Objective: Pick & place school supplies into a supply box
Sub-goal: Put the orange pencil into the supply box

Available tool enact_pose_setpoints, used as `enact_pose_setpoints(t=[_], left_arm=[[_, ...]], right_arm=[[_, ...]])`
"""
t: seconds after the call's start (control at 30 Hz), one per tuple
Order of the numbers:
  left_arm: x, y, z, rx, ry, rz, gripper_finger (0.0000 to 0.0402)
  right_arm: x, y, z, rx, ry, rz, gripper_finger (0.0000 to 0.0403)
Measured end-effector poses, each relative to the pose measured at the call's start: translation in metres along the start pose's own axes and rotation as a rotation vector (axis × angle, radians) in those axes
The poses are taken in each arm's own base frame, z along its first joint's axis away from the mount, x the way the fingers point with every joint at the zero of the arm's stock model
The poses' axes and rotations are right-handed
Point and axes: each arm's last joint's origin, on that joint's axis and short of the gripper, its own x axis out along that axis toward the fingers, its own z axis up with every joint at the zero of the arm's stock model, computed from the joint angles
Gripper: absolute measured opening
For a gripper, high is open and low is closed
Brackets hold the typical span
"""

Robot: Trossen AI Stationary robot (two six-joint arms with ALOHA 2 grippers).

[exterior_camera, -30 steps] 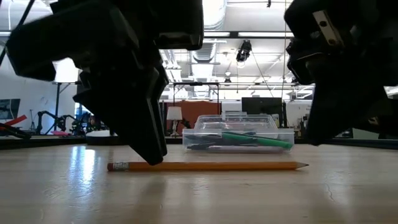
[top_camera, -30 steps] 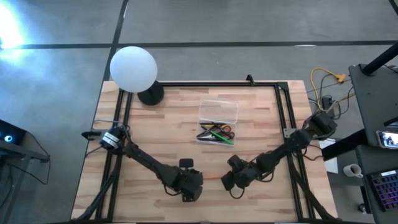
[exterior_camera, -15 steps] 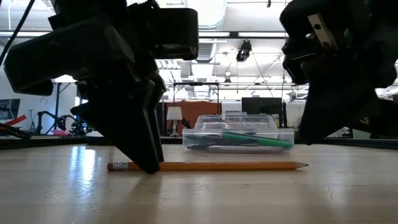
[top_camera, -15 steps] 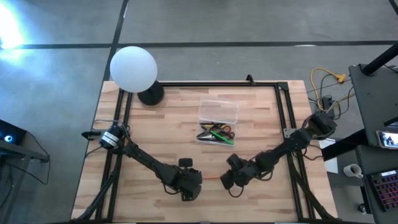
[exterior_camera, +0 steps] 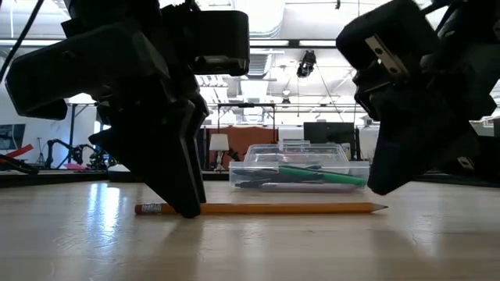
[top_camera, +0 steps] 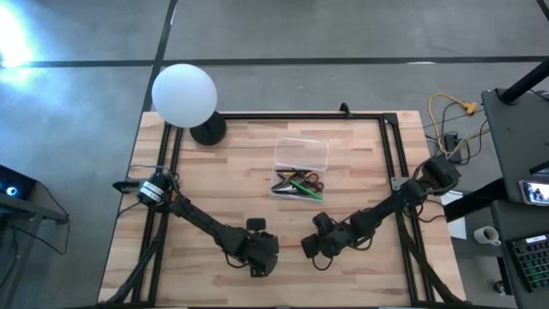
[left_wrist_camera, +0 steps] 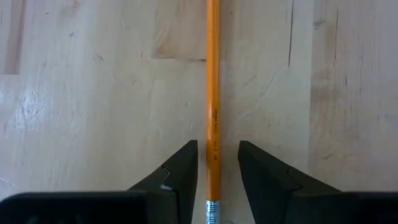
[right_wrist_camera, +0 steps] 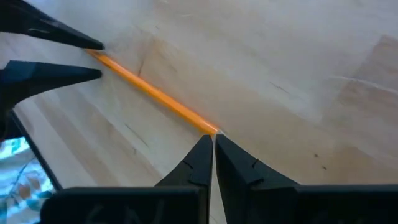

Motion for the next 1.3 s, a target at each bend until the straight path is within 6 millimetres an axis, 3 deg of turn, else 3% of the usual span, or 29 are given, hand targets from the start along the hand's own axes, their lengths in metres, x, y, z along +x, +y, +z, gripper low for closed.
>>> enact_pose_setpoints(t=[0.93,1.07,1.23,1.3], left_arm=[[0.0,-0.001,0.001,-0.004,-0.009,-0.009,0.0103],[0.0,-0.001,0.001,-0.007,-0.002,-0.033,0.0078],[0.0,-0.001,0.002,-0.013,0.0,-0.049,0.0012],[-0.001,0.0,0.003,-0.03,-0.001,-0.048,0.0007]], right_arm=[[0.012,0.0,-0.003,0.035,0.01,-0.023,0.0013],[0.013,0.001,-0.003,0.02,0.013,-0.023,0.0013],[0.013,0.001,-0.003,0.014,0.015,-0.024,0.0013],[0.013,0.001,-0.003,0.014,0.018,-0.024,0.0013]])
